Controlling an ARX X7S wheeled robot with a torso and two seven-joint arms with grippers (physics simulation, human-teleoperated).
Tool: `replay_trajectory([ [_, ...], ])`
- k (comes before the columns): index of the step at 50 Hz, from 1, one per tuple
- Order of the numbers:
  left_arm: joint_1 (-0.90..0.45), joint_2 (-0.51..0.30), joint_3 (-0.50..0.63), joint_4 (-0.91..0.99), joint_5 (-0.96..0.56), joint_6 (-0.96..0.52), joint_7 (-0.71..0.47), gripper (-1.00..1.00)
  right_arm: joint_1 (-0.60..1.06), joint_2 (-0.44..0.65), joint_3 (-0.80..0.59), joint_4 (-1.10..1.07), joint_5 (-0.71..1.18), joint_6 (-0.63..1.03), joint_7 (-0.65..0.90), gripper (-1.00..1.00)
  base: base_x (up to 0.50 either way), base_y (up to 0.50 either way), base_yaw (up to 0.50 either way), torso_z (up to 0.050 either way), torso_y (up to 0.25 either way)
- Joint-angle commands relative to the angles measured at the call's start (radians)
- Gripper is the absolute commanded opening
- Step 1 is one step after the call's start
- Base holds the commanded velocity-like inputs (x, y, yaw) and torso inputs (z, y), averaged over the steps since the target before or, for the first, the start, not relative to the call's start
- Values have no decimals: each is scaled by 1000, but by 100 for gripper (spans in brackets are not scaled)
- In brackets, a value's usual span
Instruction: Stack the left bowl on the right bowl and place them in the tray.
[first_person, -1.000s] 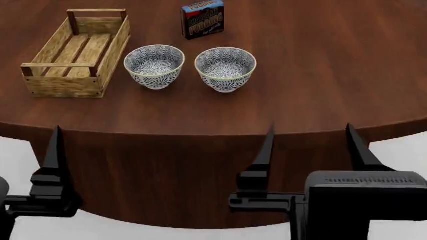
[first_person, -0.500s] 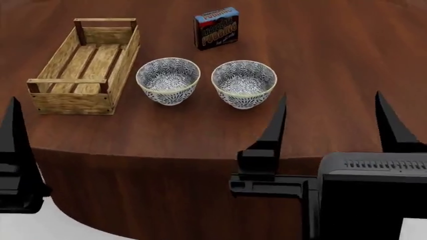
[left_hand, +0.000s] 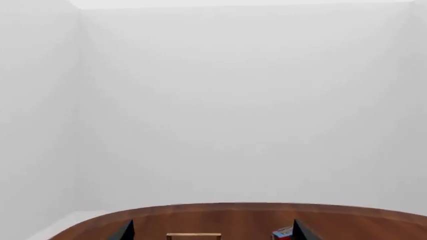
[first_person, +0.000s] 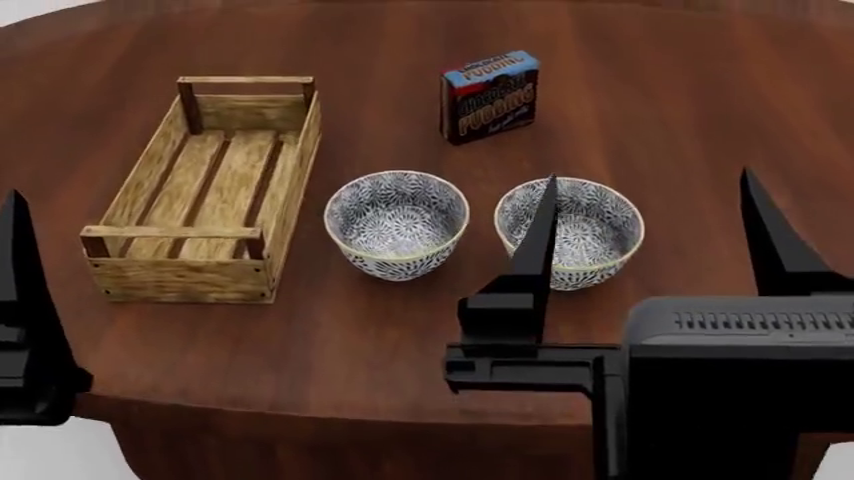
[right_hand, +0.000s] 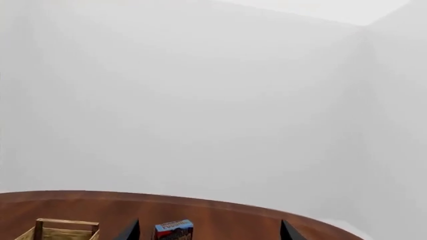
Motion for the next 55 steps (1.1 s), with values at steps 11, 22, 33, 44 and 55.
replay_trajectory([
  [11,-42,-24,30,-3,-28,11,-33,100,26,29,4,4,67,-10,36,100,461,240,0,0,1],
  [22,-57,-30,48,0,-34,11,-50,100,14,56,28,-13,111,-10,67,100,483,199,0,0,1],
  [33,-67,-44,90,8,-18,15,-66,100,22,67,-8,5,106,-28,86,100,488,196,0,0,1],
  [44,-84,-46,123,3,0,14,-60,100,13,77,-8,11,118,-47,98,100,491,196,0,0,1],
  [55,-110,-63,125,14,-28,21,-85,100,31,86,-16,15,141,-37,114,100,488,193,0,0,1],
])
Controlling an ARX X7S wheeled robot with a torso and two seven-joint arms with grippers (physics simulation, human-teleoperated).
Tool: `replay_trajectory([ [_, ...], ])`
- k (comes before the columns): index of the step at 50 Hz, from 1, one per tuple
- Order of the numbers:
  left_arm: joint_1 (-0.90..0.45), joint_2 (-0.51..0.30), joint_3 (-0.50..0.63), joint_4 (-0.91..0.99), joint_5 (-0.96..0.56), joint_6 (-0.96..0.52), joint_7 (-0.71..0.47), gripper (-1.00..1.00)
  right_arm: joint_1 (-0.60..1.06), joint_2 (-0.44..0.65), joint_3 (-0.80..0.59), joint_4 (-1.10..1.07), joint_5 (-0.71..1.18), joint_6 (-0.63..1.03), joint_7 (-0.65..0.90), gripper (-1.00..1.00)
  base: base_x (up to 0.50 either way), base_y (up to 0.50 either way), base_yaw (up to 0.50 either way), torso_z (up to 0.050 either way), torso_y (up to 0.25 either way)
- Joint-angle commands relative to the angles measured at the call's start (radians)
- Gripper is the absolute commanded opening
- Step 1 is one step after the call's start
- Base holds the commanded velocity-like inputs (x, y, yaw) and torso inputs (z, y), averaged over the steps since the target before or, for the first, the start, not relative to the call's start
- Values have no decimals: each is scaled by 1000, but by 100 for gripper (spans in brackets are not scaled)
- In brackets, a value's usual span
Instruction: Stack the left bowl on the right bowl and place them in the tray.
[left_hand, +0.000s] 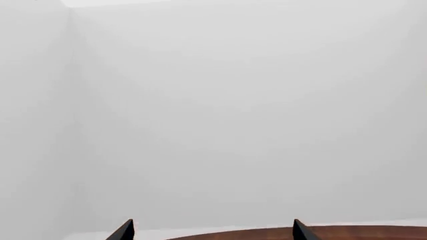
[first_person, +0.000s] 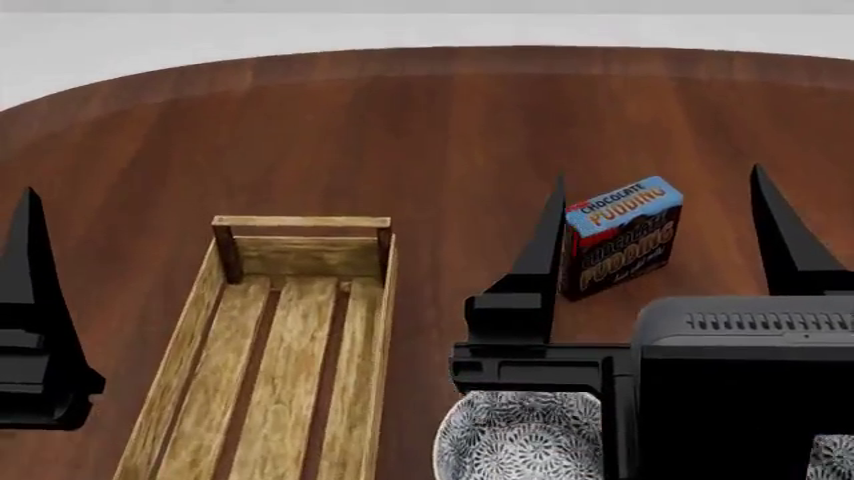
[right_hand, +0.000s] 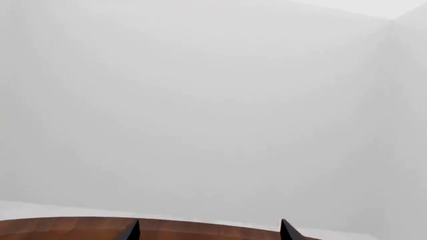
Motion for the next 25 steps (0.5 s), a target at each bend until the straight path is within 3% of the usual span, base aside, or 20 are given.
replay_trajectory([
  [1,-29,-18,11,11,-24,4,-25,100,16,10,-8,4,22,7,18,100,488,195,0,0,0],
  [7,-58,-38,30,16,-48,13,-51,100,26,15,-8,8,37,5,21,100,488,191,0,0,2],
  [9,-149,-89,120,22,-98,23,-133,100,15,28,35,-24,70,-2,31,100,-36,-4,0,0,-250],
  [12,-183,-119,180,21,-103,64,-162,100,18,32,24,-21,72,-8,41,100,7,-4,0,0,-250],
  [25,-226,-151,257,13,-98,118,-187,100,23,44,-6,-7,72,-35,61,100,-2,0,0,0,-250],
])
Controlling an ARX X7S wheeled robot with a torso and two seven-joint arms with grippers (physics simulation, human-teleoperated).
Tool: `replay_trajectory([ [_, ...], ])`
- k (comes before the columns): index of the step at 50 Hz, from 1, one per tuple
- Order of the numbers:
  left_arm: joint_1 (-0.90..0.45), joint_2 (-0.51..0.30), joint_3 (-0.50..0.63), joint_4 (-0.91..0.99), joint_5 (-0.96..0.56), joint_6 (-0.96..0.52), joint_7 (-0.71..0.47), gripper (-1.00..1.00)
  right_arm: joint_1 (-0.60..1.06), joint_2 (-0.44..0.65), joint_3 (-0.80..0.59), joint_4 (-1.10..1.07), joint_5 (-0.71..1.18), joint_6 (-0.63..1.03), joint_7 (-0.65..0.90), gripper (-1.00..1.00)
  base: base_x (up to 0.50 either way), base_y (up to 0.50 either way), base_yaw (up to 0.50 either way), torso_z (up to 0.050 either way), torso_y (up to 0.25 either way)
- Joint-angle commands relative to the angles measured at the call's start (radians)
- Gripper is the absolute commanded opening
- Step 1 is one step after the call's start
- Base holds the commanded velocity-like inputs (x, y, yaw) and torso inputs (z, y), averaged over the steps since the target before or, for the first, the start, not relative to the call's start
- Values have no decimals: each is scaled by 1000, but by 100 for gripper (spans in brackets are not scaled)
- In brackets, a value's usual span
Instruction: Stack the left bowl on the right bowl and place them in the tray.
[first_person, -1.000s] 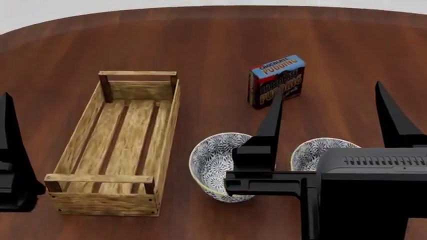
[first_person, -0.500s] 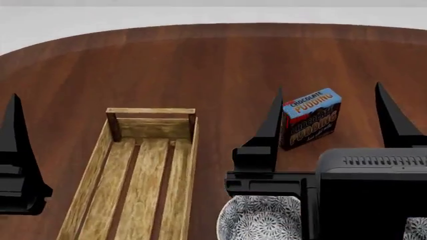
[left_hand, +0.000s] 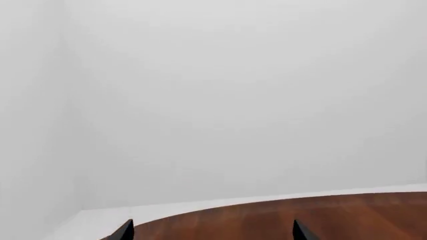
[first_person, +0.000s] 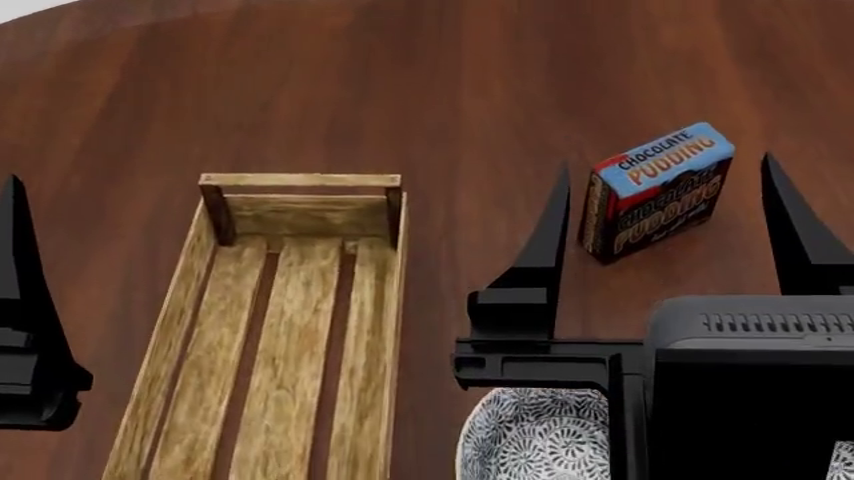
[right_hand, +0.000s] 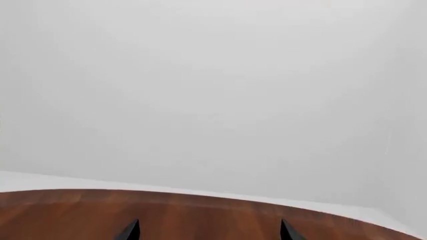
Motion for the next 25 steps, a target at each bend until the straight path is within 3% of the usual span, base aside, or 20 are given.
replay_trajectory([
  [1,-53,-36,77,-4,-10,43,-39,100,2,13,-12,4,11,-20,19,100,0,0,0,0,-250],
  [19,-97,-70,127,5,-26,78,-75,100,10,37,-9,-1,54,-29,46,100,-1,0,0,0,-250],
  [25,-282,-193,401,7,0,282,-160,100,66,40,40,-5,191,23,74,100,-2,0,0,0,-42],
])
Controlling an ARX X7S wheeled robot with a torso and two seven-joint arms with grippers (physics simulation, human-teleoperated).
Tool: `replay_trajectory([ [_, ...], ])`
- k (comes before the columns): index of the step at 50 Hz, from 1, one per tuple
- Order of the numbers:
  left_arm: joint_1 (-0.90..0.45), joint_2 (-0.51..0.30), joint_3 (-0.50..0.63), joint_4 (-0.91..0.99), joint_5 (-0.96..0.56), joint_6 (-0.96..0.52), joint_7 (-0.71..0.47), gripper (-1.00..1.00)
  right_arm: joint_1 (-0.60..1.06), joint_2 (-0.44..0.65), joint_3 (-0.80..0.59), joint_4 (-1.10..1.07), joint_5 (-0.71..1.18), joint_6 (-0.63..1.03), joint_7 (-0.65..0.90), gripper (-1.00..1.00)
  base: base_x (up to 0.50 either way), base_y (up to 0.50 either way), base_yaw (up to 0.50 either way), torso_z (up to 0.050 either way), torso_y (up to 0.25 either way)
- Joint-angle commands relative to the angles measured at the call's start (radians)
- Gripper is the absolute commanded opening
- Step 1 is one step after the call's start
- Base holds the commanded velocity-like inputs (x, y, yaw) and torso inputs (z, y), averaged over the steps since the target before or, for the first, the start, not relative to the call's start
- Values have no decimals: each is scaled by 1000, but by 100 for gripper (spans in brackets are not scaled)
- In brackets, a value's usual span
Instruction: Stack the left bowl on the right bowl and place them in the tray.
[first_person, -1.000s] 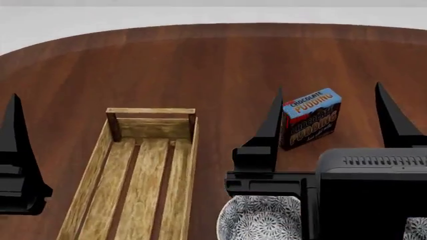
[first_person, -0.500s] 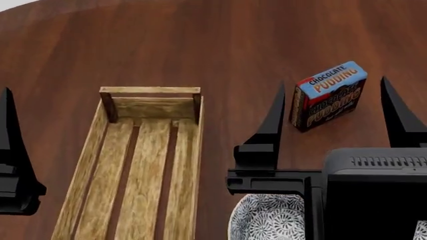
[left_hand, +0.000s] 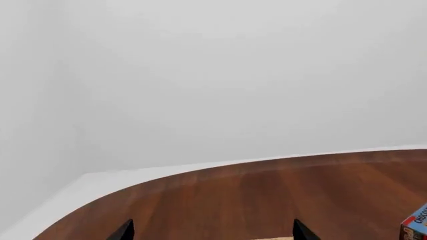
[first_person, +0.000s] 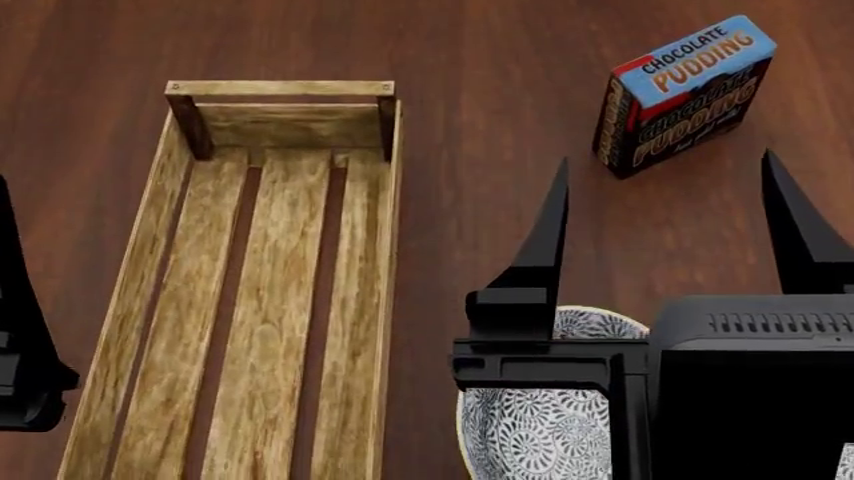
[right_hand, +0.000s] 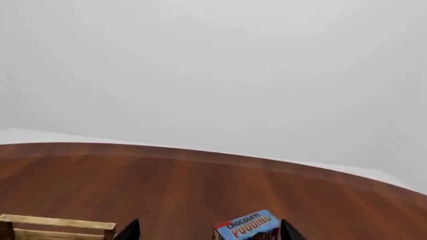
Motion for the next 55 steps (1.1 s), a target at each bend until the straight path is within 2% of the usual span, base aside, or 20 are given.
replay_trajectory([
  [1,-216,-137,289,5,2,208,-95,100,73,19,63,-6,193,72,53,100,0,0,0,0,0],
  [5,-432,-208,493,5,-37,312,-132,100,204,90,119,26,538,186,205,100,0,0,0,0,0],
  [9,-568,-240,628,5,-51,377,-146,100,290,157,123,70,767,183,311,100,0,0,0,0,0],
  [12,-633,-258,648,4,-83,383,-144,100,404,238,61,144,992,172,386,100,0,0,0,0,0],
  [16,-659,-255,641,-18,-105,379,-125,100,494,292,-13,222,1133,174,415,100,0,0,0,0,0],
  [19,-673,-262,633,-25,-117,377,-114,100,534,318,-38,267,1198,175,402,100,0,0,0,0,0],
  [27,-691,-291,622,-29,-130,379,-107,100,702,308,-237,412,1358,229,414,100,0,0,0,0,0],
  [34,-682,-297,624,-31,-117,388,-106,100,799,178,-432,571,1370,280,430,100,0,0,0,0,0],
  [37,-680,-300,625,-29,-114,390,-107,100,826,157,-487,609,1395,290,439,100,0,0,0,0,0],
  [55,-664,-302,630,-32,-91,406,-104,100,954,231,-765,696,1626,423,447,100,0,0,0,0,0],
])
